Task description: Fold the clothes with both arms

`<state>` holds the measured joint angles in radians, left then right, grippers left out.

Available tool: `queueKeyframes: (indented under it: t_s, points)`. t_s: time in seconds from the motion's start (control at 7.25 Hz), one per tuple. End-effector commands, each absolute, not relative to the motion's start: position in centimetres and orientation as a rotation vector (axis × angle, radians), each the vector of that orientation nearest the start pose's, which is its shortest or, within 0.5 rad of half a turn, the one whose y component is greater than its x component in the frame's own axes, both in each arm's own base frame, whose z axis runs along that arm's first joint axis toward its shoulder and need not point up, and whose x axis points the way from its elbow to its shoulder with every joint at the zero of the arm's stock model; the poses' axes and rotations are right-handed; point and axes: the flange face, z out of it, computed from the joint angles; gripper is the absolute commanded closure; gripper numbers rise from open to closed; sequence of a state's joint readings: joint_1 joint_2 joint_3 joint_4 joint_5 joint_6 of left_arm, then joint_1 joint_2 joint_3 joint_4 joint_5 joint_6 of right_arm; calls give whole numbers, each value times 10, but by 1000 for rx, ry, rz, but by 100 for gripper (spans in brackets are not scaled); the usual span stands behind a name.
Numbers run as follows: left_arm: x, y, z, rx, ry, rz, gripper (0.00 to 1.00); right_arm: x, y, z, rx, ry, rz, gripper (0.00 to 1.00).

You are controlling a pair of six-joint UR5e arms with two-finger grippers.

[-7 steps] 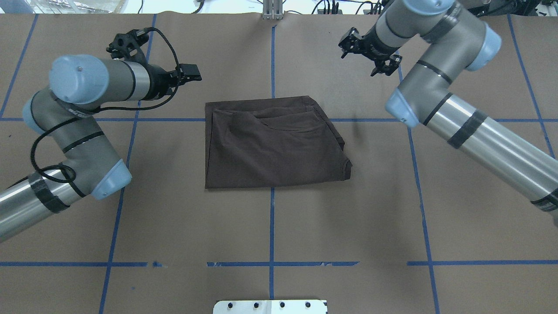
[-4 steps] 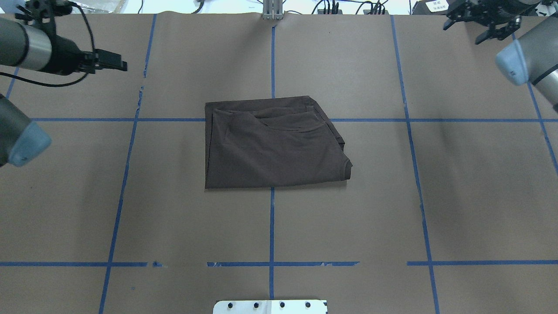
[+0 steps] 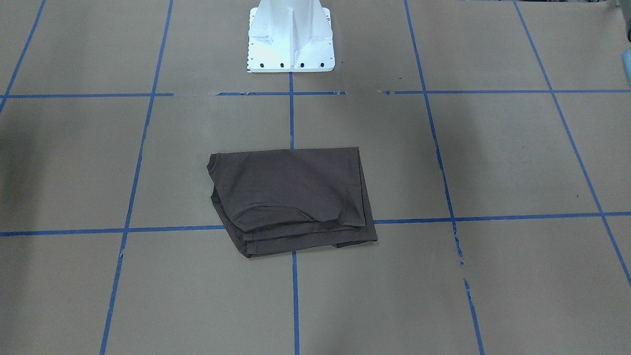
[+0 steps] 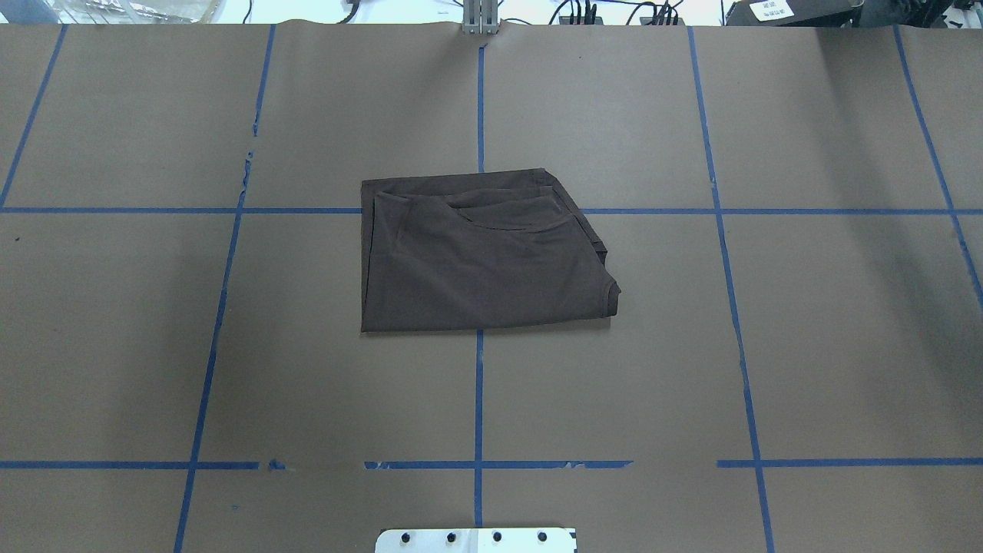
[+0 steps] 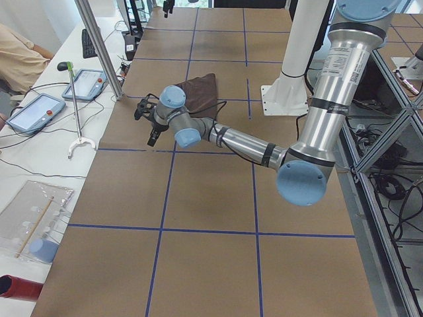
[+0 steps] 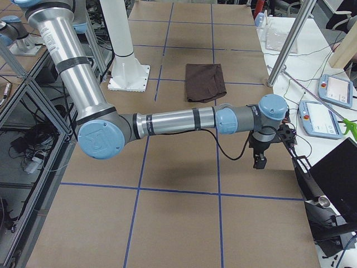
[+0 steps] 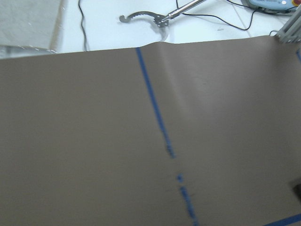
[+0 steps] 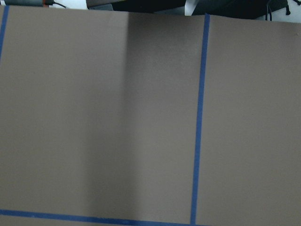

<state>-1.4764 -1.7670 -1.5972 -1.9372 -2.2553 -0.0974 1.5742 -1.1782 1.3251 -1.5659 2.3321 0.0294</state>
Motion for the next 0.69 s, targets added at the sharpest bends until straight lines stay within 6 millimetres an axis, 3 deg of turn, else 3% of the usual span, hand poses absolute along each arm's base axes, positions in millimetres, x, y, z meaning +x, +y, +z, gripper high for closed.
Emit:
queueKeyframes:
  t_s: [0.0,0.14,0.28,0.55]
  points:
    - [-58,-578,514,259,717,149,0,108,-624,598,86,-784,4,0]
    - [-64,-560,500,243,715,143,0,108,-622,599,72,-787,11,0]
    - [-61,-518,518,226,717,129,0,110,-621,601,63,-788,18,0]
    - [-60,-509,526,228,718,127,0,102,-624,597,62,-789,14,0]
